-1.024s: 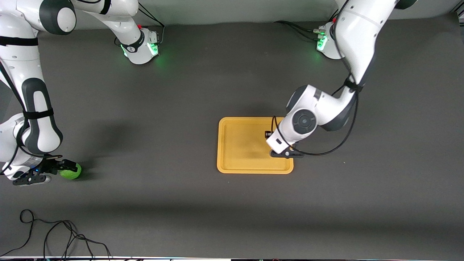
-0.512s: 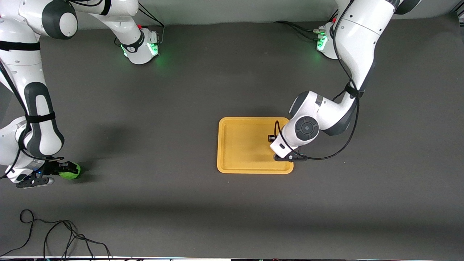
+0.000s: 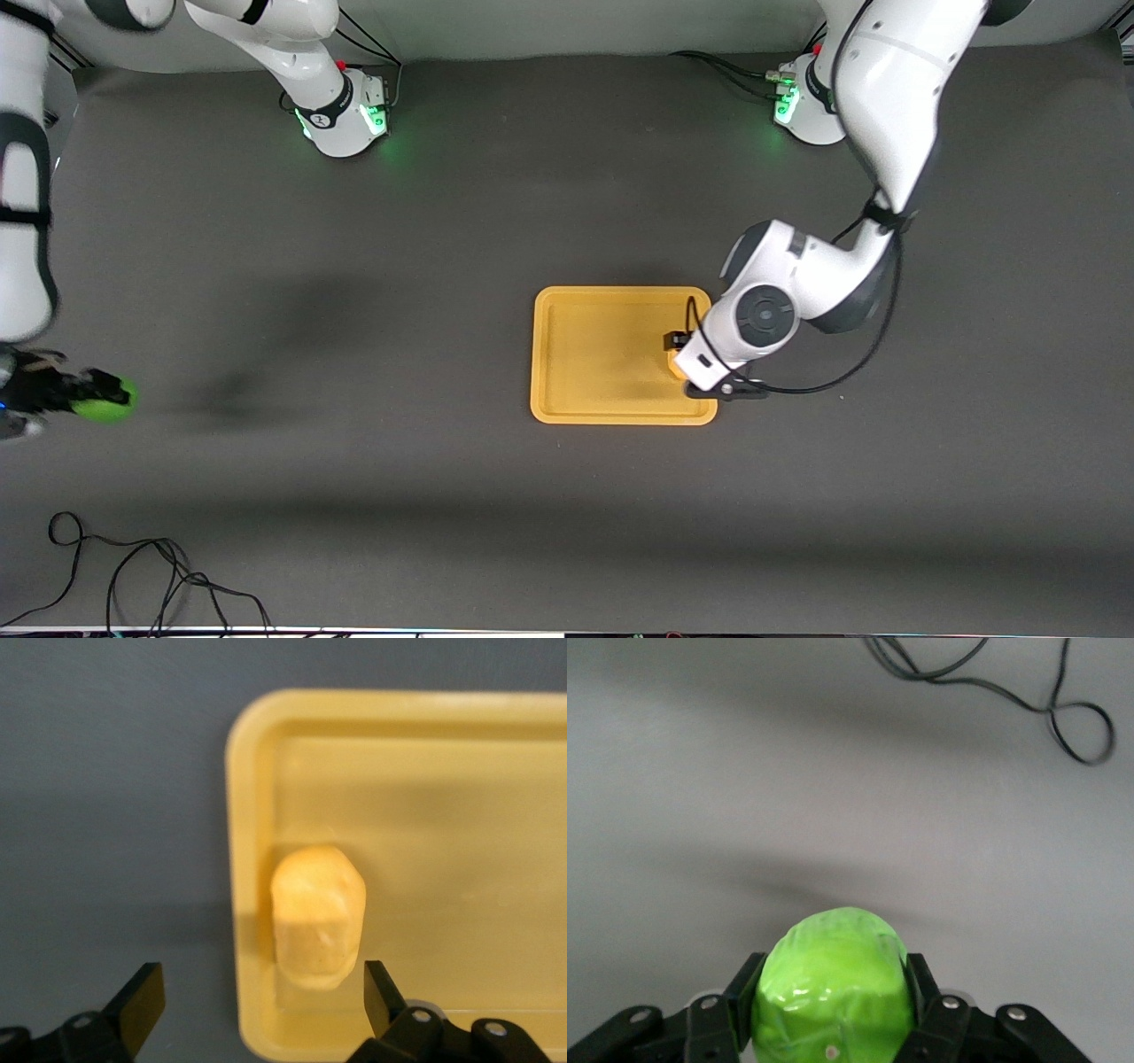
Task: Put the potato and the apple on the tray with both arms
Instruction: 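Release the potato on the tray while the right gripper lifts the apple, then lower the green apple onto the tray beside the potato with the right gripper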
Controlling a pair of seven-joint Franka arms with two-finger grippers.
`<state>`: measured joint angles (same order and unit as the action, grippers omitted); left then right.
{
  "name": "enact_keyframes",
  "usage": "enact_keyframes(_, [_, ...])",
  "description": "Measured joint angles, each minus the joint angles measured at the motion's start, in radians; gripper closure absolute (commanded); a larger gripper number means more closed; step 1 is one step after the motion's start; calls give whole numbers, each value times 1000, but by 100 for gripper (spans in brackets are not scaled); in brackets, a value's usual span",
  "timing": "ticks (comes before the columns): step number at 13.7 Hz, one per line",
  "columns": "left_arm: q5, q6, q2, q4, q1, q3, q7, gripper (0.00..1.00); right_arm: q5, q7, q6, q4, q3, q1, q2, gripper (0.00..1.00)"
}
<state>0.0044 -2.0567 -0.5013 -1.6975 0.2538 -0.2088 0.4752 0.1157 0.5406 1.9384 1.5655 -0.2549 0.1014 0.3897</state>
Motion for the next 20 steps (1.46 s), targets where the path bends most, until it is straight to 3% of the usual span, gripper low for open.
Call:
enact_keyframes(3, [17,66,149,5,-94,3,-34,0,-62,-192,-171,5,-1,-121,-154,50])
enact_keyframes(5, [52,102,233,4,-146,5,-53,0,-74,-339,-231,10,1,-229,-208,49])
enact_keyframes(10, [73,227,366,4,-266,7,-280,0,-77,-744,-242,13,9,-528,-208,49])
enact_keyframes(13, [72,246,388,38,-342,9,-405,0,-58,-1075,-216,-75,15,-742,-114,49])
enact_keyframes(16, [73,358,358,133,-378,10,-501,0,-24,-1390,-182,-253,20,-916,76,49])
enact_keyframes(20, [61,381,348,149,-435,11,-554,0,-15,-1595,1,-402,42,-1029,312,49])
